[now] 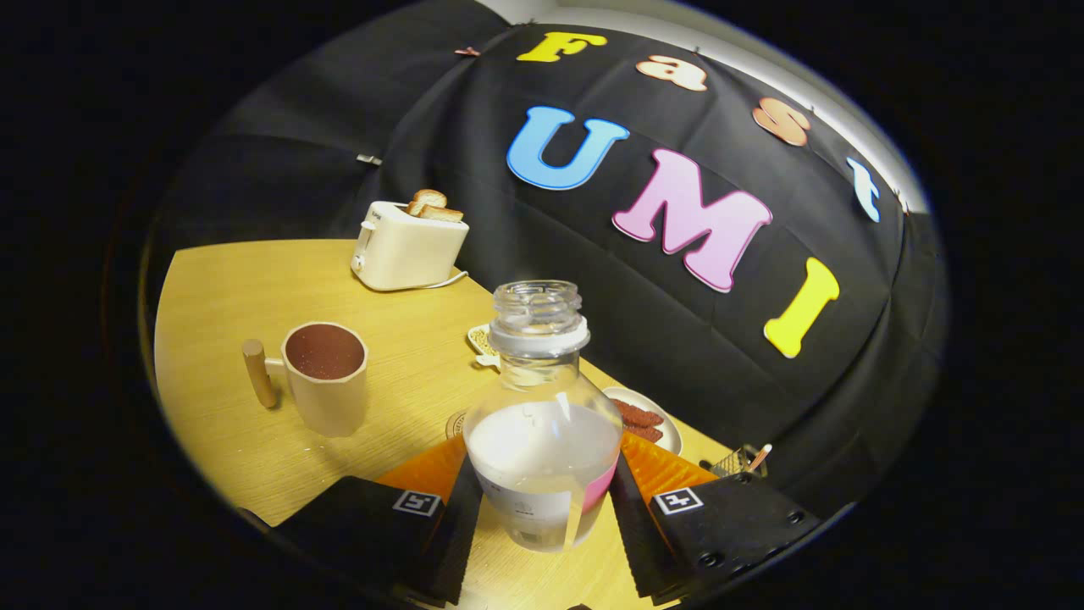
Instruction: Take the bottle from table, then pour the juice into the cup, finally place the bottle on the coaster
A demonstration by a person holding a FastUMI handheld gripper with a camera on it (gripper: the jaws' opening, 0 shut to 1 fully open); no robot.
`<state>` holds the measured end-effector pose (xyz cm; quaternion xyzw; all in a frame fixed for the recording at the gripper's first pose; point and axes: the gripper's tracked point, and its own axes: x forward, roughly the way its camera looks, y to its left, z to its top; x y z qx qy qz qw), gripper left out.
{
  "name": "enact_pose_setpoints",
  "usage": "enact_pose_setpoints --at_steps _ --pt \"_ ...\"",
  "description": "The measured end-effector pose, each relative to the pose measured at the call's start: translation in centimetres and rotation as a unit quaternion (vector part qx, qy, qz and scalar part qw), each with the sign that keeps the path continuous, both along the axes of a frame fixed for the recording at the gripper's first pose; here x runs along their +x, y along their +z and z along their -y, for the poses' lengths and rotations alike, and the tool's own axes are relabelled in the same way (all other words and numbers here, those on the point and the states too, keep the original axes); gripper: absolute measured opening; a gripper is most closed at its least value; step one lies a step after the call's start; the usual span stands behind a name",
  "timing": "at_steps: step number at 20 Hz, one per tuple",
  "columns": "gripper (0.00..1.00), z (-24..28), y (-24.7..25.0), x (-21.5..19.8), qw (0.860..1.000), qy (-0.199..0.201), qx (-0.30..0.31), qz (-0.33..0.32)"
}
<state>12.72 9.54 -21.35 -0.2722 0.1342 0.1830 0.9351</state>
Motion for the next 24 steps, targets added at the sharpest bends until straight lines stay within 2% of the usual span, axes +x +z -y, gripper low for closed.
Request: enact_pose_setpoints --at_steps 3,7,11,14,24 --pt "0.76 -1.0 -0.4 0.6 0.997 0.008 -0.077 0.014" --pt "0.75 -1.5 -1.1 0.7 0.985 0.022 -0.168 0.030" --pt "0.75 -2.1 -1.8 1.5 0.973 0.039 -0.225 0.038" --pt "0.75 -3.7 -1.6 2.2 0.962 0.069 -0.256 0.066" --pt "0.75 -8.6 -1.4 3.8 0.911 0.164 -0.347 0.150"
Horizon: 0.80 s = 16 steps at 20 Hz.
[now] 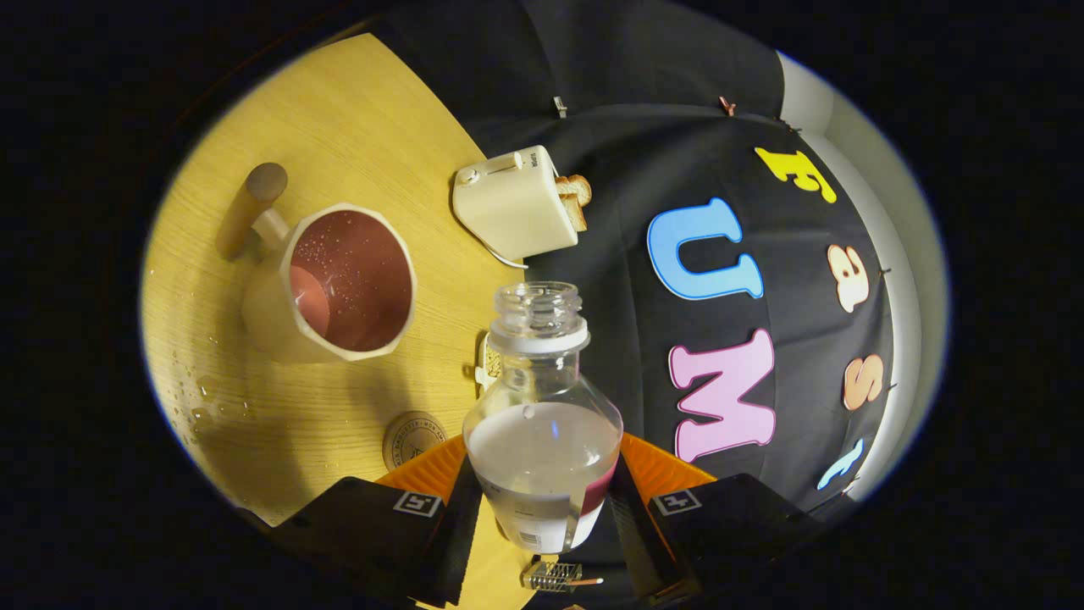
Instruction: Take the bottle from table, then pour the juice into the cup, finally place the bottle on the coaster
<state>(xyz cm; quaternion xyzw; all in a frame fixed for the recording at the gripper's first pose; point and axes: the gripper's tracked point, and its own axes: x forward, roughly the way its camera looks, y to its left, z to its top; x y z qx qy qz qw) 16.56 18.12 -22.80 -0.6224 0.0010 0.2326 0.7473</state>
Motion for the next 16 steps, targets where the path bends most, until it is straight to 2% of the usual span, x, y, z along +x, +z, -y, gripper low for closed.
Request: enact_pose_setpoints --at_steps 7,13,16 --pt "0.75 -1.3 -1.6 -0.1 0.996 0.054 -0.062 0.019" --pt "0.75 -1.6 -1.8 0.4 0.987 0.097 -0.123 0.044" --pt "0.75 -1.6 -1.9 0.5 0.983 0.106 -0.142 0.048"
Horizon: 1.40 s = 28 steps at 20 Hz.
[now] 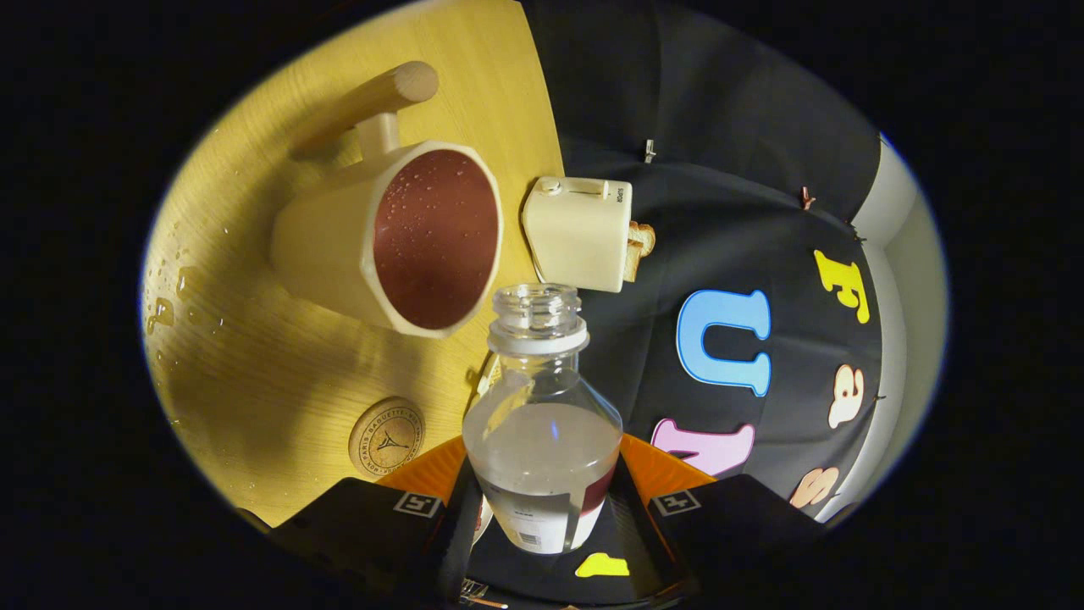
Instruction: Take the bottle from table, then pour the juice into the cup, finally place the bottle on the coaster
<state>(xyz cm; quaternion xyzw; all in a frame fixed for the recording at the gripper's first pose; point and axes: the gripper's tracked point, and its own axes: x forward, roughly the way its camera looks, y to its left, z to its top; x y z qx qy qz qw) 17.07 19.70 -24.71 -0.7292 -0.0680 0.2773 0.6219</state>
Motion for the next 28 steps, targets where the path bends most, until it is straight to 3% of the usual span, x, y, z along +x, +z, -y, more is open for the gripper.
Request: enact_pose_setpoints --at_steps 28 --pt "0.74 -1.4 0.7 0.1 0.991 0.067 -0.103 0.052"
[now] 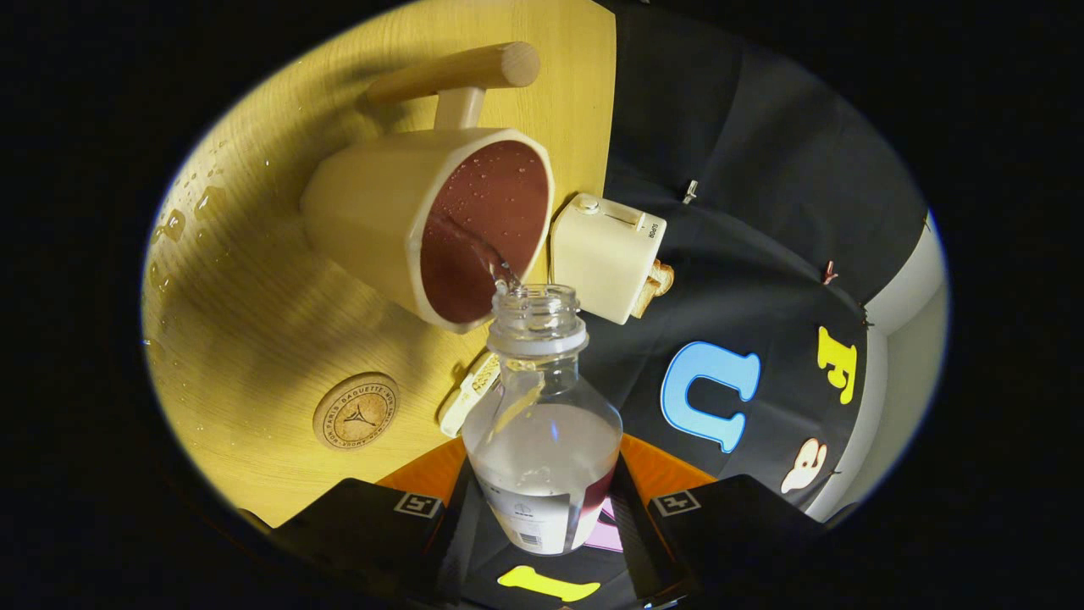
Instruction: Take the bottle from table, then pour the juice into the cup, finally place the bottle on the coaster
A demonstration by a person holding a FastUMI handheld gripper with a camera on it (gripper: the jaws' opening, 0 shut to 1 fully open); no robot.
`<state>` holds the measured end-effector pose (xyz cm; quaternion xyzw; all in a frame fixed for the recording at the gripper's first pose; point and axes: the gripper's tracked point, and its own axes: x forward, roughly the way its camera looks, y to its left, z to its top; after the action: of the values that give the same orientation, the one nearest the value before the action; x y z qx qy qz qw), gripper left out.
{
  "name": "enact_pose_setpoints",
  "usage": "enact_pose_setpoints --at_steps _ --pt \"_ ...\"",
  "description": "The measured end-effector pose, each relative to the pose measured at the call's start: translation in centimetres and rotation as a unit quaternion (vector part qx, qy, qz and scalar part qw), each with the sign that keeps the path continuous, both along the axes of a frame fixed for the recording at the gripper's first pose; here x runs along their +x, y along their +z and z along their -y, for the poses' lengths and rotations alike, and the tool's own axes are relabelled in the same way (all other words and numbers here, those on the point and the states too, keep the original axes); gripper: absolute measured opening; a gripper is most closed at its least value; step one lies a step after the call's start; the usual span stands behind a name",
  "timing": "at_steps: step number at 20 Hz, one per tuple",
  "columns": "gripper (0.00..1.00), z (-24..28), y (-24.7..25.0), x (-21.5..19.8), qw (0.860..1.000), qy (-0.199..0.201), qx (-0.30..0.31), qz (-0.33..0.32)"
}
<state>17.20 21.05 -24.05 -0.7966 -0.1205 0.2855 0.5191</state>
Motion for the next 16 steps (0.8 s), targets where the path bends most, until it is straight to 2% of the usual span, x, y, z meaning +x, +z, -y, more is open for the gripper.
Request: enact_pose_setpoints --at_steps 7,11,16 --pt "0.75 0.1 -0.7 0.1 1.000 0.010 -0.026 0.005" --pt "0.74 -0.6 -0.2 0.1 0.998 0.036 -0.049 0.022" --pt "0.74 -1.2 0.1 1.3 0.996 0.048 -0.073 0.034"
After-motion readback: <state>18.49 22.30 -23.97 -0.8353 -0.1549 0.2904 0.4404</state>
